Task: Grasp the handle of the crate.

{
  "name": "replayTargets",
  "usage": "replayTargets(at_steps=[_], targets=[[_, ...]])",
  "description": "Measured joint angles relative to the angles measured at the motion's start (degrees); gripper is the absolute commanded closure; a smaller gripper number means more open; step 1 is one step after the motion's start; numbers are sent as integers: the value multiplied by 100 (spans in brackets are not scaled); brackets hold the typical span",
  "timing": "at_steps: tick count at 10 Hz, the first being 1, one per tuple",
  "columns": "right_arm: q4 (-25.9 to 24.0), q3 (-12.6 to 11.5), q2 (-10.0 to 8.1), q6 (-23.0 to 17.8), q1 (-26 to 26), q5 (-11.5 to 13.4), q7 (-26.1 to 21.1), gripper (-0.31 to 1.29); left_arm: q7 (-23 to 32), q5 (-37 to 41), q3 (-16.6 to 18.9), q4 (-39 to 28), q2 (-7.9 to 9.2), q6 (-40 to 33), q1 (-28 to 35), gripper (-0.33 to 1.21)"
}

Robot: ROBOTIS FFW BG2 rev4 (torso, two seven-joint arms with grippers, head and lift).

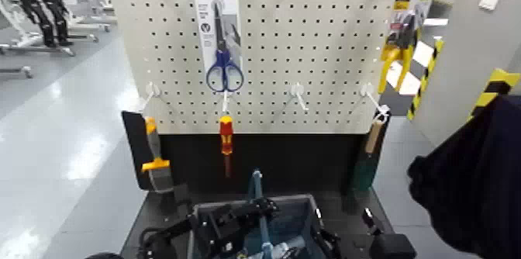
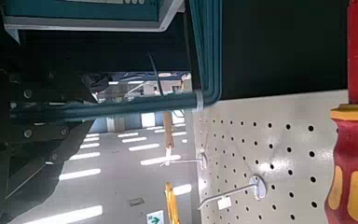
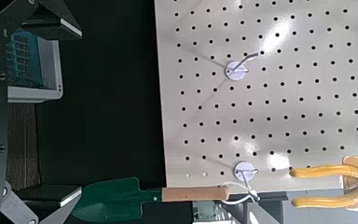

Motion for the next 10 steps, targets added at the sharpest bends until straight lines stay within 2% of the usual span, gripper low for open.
replayTargets(at_steps=[10], targets=[[17, 0, -9, 28, -2, -14, 0, 14, 173, 320, 78, -629, -53, -171, 408, 118]])
